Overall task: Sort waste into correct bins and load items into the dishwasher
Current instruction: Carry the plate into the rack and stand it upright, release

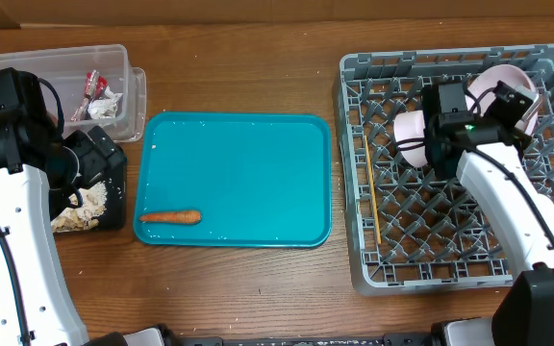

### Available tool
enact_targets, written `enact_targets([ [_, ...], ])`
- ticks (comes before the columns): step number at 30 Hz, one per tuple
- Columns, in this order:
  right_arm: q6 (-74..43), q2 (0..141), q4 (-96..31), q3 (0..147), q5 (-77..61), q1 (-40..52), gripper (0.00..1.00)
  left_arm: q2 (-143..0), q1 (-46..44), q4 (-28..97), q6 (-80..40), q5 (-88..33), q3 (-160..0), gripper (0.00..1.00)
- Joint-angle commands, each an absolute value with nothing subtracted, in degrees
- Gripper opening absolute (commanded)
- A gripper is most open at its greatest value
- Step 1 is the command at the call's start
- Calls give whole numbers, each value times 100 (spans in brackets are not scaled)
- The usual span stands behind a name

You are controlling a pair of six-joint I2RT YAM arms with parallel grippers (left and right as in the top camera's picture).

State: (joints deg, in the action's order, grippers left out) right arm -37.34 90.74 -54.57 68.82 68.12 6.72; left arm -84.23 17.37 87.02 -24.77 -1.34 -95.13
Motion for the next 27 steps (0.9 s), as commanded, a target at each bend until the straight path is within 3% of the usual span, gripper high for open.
enact_targets([
  [1,-3782,9076,-5522,6820,6263,681,4,-8385,1756,8687,-2532,-152,-9487,100],
  [6,-3776,9076,-5612,6827,5754,1081,4,-8385,1756,8672,-2534,-154,-9487,100],
  [10,-3776,9076,-5846,6831,5269,1951,7,-8385,1756,8674,-2532,-152,-9487,100],
  [12,-3776,9076,-5996,6831,5124,2213,19,-8385,1756,8674,-2532,-152,-9487,100],
  [13,-3780,9063,-6108,6834,5039,2397,38,-8385,1756,8674,-2532,-152,-9487,100],
  [18,-3776,8696,-6488,7192,4565,2510,62,-8388,1756,8678,-2530,-152,-9487,100],
  [21,-3774,8342,-6552,7424,4466,2502,75,-8388,1756,8702,-2530,-152,-9487,100],
  [27,-3479,7513,-6508,7725,4112,2357,88,-8388,1754,8781,-2528,-152,-9487,100],
])
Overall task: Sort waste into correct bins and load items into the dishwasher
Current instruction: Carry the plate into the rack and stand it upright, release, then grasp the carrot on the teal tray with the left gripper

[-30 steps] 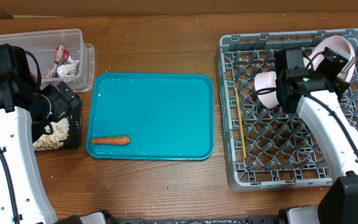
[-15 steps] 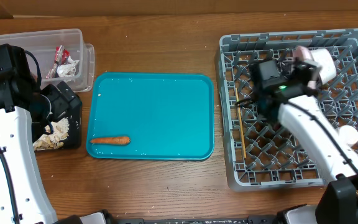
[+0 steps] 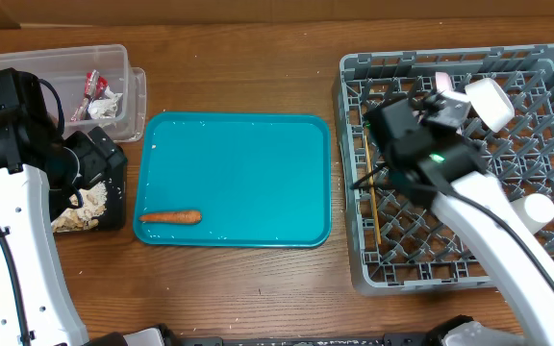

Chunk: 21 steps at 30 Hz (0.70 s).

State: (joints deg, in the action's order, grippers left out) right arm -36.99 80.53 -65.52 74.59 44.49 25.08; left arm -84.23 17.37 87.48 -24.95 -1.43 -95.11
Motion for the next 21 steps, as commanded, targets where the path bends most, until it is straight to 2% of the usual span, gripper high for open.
enact_targets([
  [1,-3382,7406,-6473,7730,3848,2248,89,-8388,1754,8790,-2528,-152,-9487,100],
  [5,-2961,7135,-6530,7728,1992,1247,93,-8388,1647,8847,-2528,-154,-9485,100],
  [12,-2062,7148,-6632,7728,-145,-502,96,-8388,1004,8744,-2541,-154,-9113,100],
  [17,-1667,7153,-6934,7725,-440,-1400,96,-8388,456,8453,-2982,-152,-8329,100],
  [21,-1645,7207,-7063,7723,-526,-1712,97,-8388,244,7902,-4193,-204,-7288,100],
])
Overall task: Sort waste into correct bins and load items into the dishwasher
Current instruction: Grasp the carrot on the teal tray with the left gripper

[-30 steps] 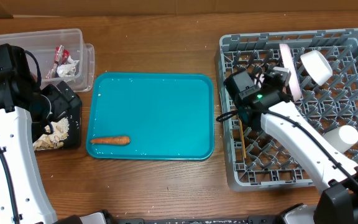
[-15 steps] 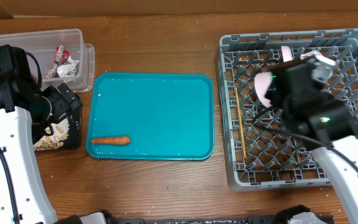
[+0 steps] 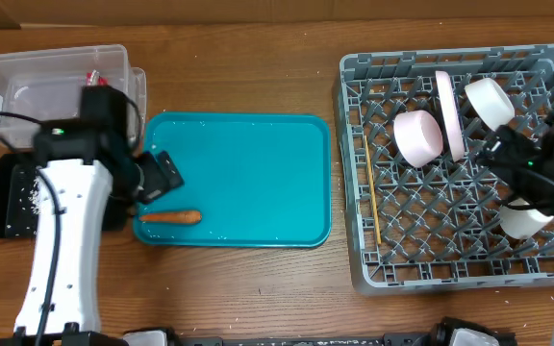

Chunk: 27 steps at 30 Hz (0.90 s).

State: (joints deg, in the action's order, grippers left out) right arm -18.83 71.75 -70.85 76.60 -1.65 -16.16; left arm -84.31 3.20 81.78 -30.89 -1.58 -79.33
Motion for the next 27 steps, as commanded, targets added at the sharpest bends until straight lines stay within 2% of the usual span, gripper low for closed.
enact_targets([
  [1,-1647,7223,-7046,7723,-526,-1710,97,-8388,244,7699,-4366,-272,-7081,100],
  [15,-1645,7644,-7081,7721,-528,-1706,97,-8390,261,4982,-5887,-158,-4954,100],
  [27,-1645,7664,-7085,7721,-528,-1706,97,-8493,259,3424,-5937,67,-4178,100],
])
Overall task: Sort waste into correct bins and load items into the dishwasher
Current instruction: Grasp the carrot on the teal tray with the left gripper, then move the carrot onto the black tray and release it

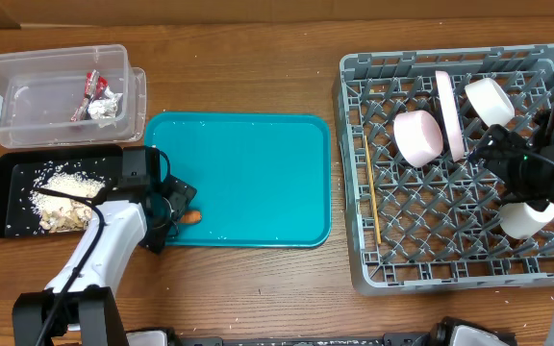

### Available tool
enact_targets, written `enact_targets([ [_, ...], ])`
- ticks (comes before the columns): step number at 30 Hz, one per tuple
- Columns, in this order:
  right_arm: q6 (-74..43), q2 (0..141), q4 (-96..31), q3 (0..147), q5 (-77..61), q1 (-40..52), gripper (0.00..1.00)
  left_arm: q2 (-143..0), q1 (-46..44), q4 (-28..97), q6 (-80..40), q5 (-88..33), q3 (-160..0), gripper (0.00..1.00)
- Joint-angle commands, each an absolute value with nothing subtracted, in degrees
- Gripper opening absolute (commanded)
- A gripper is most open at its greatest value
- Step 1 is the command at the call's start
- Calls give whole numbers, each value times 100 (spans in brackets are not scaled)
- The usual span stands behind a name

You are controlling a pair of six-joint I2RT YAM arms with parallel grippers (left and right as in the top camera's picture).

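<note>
An orange carrot (192, 217) lies at the near-left corner of the teal tray (258, 173), with only its right tip showing. My left gripper (166, 207) sits right over the rest of it; its jaws are hidden by its own black body. The grey dish rack (354, 192) holds a pink bowl (419, 136), an upright pink plate (445, 113), two white cups (489, 101) (525, 219) and a chopstick (370, 187). My right gripper (501, 149) hovers over the rack's right side, beside the plate and holding nothing I can see.
A clear bin (27, 82) with wrappers stands at the back left. In front of it lies a black tray (12, 207) with pale food scraps. The rack's raised rim runs along the table's right side.
My left gripper has come down from the tray's left edge, just above the carrot, onto the carrot, and the arm now reaches in from nearer the table's front. The right arm has barely shifted.
My left gripper first hung over the black tray while the right one was at the pink bowl in the rack. The right arm then lay across the rack's left part. Later it was at the rack's right with the plate upright, and the left reached the carrot.
</note>
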State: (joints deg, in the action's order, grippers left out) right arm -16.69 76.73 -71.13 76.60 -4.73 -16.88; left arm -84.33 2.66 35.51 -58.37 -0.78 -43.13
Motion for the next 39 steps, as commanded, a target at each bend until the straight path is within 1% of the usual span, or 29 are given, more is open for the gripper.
enact_targets([
  [1,-1645,7664,-7085,7723,-528,-1706,97,-8556,259,3393,-5940,64,-4165,100],
  [6,-1647,7664,-7087,7723,-530,-1706,97,-8965,261,3306,-5937,78,-4167,100],
  [7,-1645,7664,-7087,7723,-530,-1706,97,-9030,261,3275,-5931,64,-4167,97],
  [9,-1645,7664,-7087,7723,-528,-1706,97,-9102,261,3267,-5916,64,-4167,86],
  [10,-1645,7664,-7087,7721,-528,-1706,97,-9107,261,3267,-5916,64,-4169,77],
  [11,-1645,7664,-7087,7723,-528,-1706,97,-9107,261,3269,-5911,69,-4174,71],
  [13,-1645,7664,-7087,7723,-528,-1706,97,-9105,261,3267,-5857,67,-4211,60],
  [15,-1645,7664,-7087,7721,-528,-1706,97,-9100,261,3271,-5688,64,-4283,50],
  [19,-1645,7664,-7087,7723,-526,-1706,97,-9096,266,3334,-5258,60,-4521,41],
  [23,-1645,7664,-7087,7721,-526,-1706,97,-9096,283,3675,-4877,69,-5013,27],
  [26,-1645,7664,-7087,7723,-526,-1706,97,-9096,390,4156,-4576,67,-5577,16],
  [34,-1645,7664,-7085,7723,-523,-1706,97,-9096,851,5092,-4215,386,-6890,17],
  [39,-1645,7664,-7083,7723,-523,-1706,97,-9096,1544,5068,-4215,532,-7105,18],
])
